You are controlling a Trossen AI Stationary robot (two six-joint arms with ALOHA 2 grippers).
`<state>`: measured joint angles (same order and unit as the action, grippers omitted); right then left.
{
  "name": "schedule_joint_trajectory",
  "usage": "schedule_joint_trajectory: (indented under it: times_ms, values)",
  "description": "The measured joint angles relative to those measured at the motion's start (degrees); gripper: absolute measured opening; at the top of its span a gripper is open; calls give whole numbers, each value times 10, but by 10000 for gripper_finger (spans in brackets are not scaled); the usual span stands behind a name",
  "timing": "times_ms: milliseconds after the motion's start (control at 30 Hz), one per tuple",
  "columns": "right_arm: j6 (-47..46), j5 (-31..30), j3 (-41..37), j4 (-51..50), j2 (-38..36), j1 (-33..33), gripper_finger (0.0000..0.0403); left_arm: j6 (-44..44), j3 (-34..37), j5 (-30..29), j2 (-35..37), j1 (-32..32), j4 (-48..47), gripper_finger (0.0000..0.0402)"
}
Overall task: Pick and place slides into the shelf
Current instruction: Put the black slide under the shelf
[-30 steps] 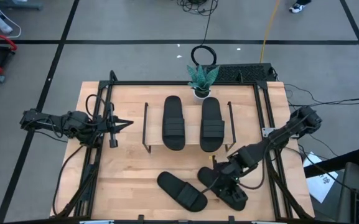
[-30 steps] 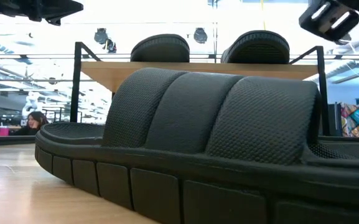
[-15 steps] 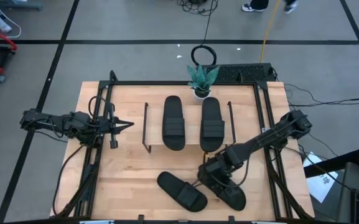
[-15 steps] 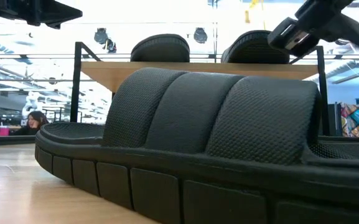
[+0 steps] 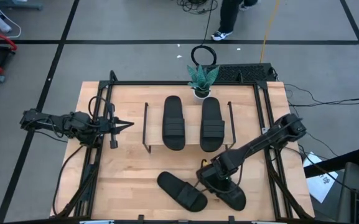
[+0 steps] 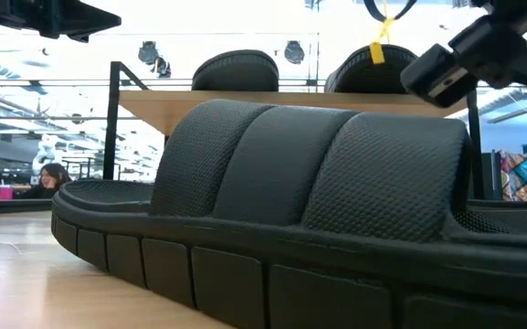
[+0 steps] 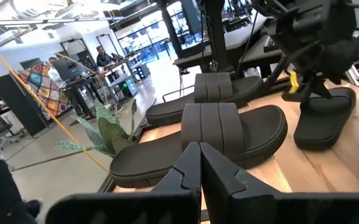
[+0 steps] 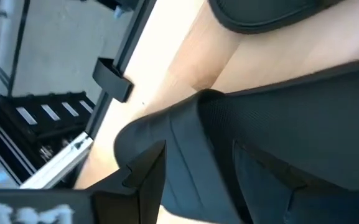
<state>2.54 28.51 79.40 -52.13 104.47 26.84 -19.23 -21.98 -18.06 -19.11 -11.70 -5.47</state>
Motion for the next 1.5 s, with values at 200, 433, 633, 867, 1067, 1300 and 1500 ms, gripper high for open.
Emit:
schedule_joint_trajectory:
  times_ms: [200, 433, 633, 867, 1067, 1300, 1500]
  values:
    - [18, 1, 0, 4, 29, 7, 179, 0, 0, 0, 0, 0, 0, 5]
    - [28, 34, 0, 0, 53, 9, 179, 3, 0, 0, 0, 0, 0, 7]
    - [27, 70, -1, -16, 54, 14, 179, 3, 0, 1, 0, 0, 0, 2]
    - [51, 61, -1, -7, 54, 19, 178, 14, 0, 2, 0, 0, -5, 2]
    - [49, 64, -31, 39, 53, 25, 170, 14, 0, 2, 0, 0, -9, 9]
    - [-36, 85, -40, 85, 52, 25, 55, 16, 0, 2, 0, 0, -8, 1]
    - [-120, 81, -42, 133, 51, 27, 12, 22, 0, 2, 0, 0, -8, 9]
